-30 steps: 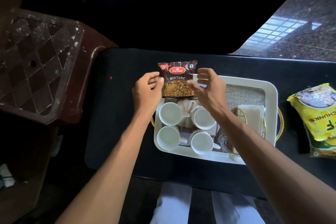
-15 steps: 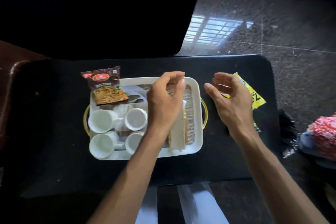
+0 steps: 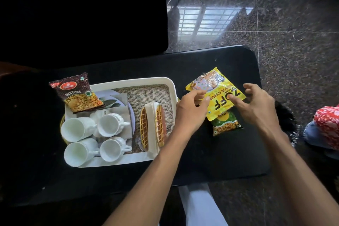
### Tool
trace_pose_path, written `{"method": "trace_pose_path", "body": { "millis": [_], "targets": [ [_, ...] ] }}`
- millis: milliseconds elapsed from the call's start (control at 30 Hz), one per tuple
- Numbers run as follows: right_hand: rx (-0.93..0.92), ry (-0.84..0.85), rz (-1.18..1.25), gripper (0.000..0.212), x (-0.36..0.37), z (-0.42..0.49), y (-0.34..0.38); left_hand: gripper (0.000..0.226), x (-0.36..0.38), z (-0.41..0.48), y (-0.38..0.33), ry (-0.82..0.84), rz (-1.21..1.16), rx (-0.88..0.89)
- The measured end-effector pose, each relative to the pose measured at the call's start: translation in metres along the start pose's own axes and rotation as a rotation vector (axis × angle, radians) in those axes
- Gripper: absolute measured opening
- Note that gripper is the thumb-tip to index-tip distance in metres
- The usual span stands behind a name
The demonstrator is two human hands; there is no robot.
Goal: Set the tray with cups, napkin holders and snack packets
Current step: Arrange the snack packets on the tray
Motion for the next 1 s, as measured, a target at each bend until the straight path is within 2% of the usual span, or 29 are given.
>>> {"method": "trace_pose_path", "body": {
  "millis": [200, 367, 467, 567, 733, 833, 900, 1000],
  "targets": [
    [0.04, -0.01, 0.168, 0.044, 0.005, 0.012, 0.0, 0.031, 0.006, 0.005, 0.007, 0.046, 0.055, -0.034],
    [-0.037, -0.064, 0.33, 0.017, -0.006, 0.014, 0.031, 0.03, -0.008, 0.01, -0.002, 0.024, 0.123, 0.005],
    [-0.125, -0.025, 0.436, 0.018, -0.017, 0.011, 0.062, 0.025, -0.031, 0.009, -0.02, -0.069, 0.168, 0.099],
    [-0.246, -0.001, 0.427, 0.019, -0.031, 0.005, 0.096, 0.028, -0.061, 0.005, -0.047, -0.186, 0.219, 0.263],
    [-0.514, 0.026, 0.276, 0.022, -0.052, -0.014, 0.148, 0.061, -0.091, -0.001, -0.096, -0.139, 0.497, 0.579],
    [-0.696, 0.053, 0.206, 0.022, -0.059, -0.031, 0.177, 0.076, -0.106, -0.005, -0.111, -0.099, 0.678, 0.661],
    [-0.785, 0.057, 0.19, 0.024, -0.061, -0.042, 0.196, 0.072, -0.117, -0.009, -0.114, -0.052, 0.702, 0.698],
    [-0.867, 0.029, 0.189, 0.026, -0.062, -0.057, 0.219, 0.051, -0.136, -0.018, -0.11, 0.009, 0.621, 0.722]
  ]
}}
Point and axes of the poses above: each hand's wrist, its own z-axis towards the middle knuckle, its own x-axis out of the palm, y = z × x, the point moved 7 cm from there along z, towards the middle knuckle, and after that the axes turned 8 degrees about -z, right-handed, at the moved point
